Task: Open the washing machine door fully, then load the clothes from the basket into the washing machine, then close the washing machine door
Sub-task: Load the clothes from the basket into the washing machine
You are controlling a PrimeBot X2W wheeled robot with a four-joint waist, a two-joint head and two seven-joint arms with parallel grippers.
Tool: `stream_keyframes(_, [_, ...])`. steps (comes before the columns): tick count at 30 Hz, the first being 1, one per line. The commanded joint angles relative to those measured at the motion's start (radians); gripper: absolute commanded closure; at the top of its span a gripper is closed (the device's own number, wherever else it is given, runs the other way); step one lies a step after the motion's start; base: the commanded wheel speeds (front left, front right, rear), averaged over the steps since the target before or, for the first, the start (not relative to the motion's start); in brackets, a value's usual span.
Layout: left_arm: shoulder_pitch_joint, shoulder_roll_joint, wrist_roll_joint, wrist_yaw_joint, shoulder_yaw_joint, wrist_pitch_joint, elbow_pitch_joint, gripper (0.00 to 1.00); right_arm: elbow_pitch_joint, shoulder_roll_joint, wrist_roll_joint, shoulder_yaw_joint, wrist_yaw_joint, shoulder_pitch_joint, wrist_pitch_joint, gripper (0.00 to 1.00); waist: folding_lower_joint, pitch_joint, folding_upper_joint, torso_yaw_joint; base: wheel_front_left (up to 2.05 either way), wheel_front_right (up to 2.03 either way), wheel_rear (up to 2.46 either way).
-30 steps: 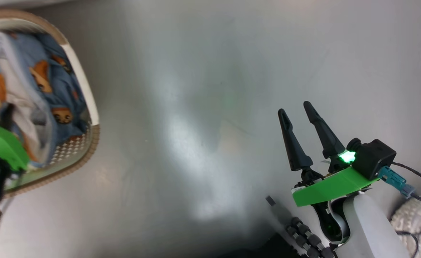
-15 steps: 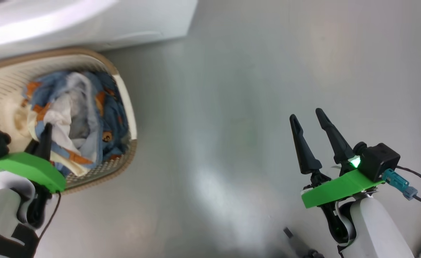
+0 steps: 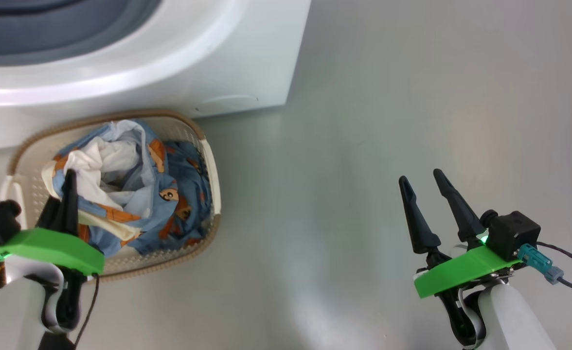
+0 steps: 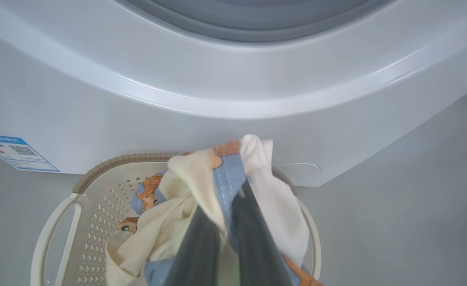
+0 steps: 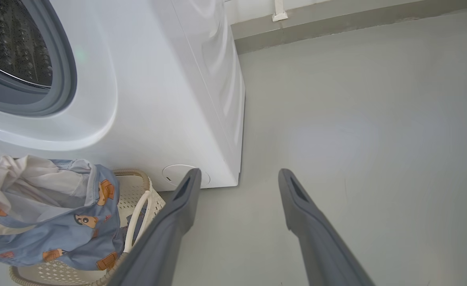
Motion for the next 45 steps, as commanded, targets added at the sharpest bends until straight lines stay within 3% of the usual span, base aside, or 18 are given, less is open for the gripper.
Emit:
stream_keyframes(1, [0.029,0.025,0.018,-0.002,0.053,-0.007,-0.039,1.0,-0.015,0.001,-0.01,0.021,0.002,0.04,-0.005,0.0,0.0002,-0.054,0.0,0.023,0.0,0.0,0.0])
stream_keyframes(25, [0.251,-0.135,0.235,-0.002,0.257,-0.007,-0.392,1.0,0.029,0.001,-0.028,-0.015,0.002,0.125,-0.005,0.0,0.0002,-0.323,0.0,0.054,0.0,0.0,0.0])
stream_keyframes(45, [0.415,-0.19,0.312,-0.002,0.288,-0.007,-0.497,1.0,0.035,0.001,-0.041,-0.048,0.002,0.215,-0.005,0.0,0.0002,-0.471,0.0,0.039,0.0,0.0,0.0])
